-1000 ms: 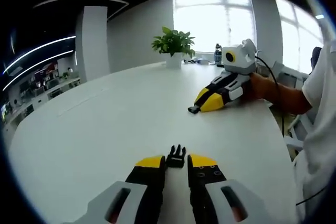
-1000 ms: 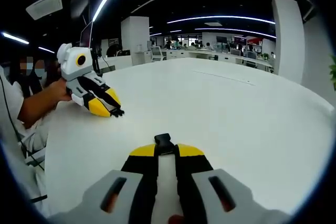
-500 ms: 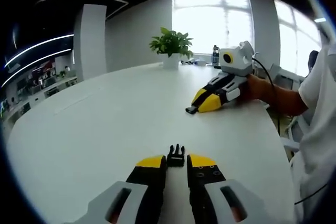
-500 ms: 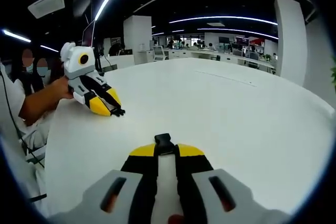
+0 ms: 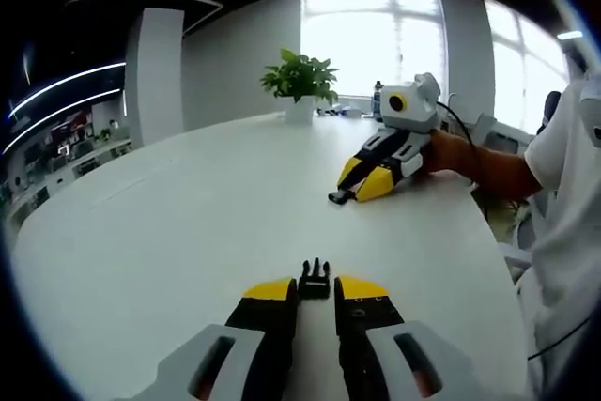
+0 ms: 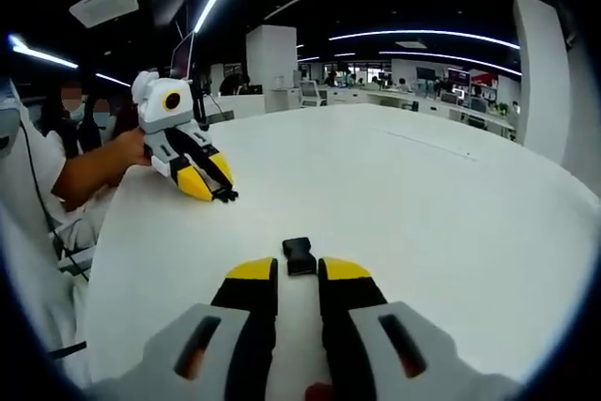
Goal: Snap the two parts of the plastic buckle together until the buckle closes and remains connected.
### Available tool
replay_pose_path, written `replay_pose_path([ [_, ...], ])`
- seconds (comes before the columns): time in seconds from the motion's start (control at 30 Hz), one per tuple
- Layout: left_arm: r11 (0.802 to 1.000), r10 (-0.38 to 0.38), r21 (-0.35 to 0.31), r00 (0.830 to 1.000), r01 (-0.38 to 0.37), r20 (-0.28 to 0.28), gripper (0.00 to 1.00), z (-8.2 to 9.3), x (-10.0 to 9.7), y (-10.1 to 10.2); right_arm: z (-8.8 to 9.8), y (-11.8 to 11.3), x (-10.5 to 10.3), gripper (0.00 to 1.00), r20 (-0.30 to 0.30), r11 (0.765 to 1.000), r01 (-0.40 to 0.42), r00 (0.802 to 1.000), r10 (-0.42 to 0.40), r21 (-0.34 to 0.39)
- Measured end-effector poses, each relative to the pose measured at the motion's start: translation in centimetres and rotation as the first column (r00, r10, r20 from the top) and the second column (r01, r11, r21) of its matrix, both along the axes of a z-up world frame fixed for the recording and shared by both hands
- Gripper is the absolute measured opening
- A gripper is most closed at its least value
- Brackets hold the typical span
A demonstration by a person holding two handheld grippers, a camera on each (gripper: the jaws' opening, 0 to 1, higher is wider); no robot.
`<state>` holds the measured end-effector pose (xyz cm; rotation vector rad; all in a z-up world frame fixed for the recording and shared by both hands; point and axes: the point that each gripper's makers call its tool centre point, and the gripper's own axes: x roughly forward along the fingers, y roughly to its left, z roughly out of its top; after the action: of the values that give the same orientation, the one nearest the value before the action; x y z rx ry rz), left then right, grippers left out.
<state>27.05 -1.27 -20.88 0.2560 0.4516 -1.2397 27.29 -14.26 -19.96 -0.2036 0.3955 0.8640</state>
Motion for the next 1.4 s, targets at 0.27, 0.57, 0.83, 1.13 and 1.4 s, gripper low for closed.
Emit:
replay_pose_path([
  [0.27,1.000,-0.019,-0.007,1.000,0.019,0.000,0.15,0.01,-0.03,-0.02,-0.02,0.35,-0.17,0.16,0.016,0.999,-0.037,0.999,0.037,-0.011],
  [0.57,1.000,-0.028,-0.008,1.000,0.028,0.003,0.15,0.03,-0.05,-0.05,-0.01,0.33,-0.18,0.13,0.019,0.999,-0.043,0.999,0.043,-0.010],
  [0.83,0.999,-0.032,-0.011,0.999,0.032,0.003,0.15,0.04,-0.04,-0.05,0.01,0.35,-0.19,0.13,0.022,0.999,-0.039,0.999,0.039,-0.010],
  [1.13,1.000,-0.028,-0.011,1.000,0.028,0.001,0.15,0.04,-0.10,-0.07,0.03,0.32,-0.18,0.13,0.029,1.000,-0.024,0.999,0.025,-0.015],
  [1.4,1.000,-0.021,-0.016,1.000,0.021,0.002,0.13,0.06,-0.11,-0.05,0.03,0.01,0.26,0.14,0.030,1.000,-0.019,0.999,0.019,-0.015],
])
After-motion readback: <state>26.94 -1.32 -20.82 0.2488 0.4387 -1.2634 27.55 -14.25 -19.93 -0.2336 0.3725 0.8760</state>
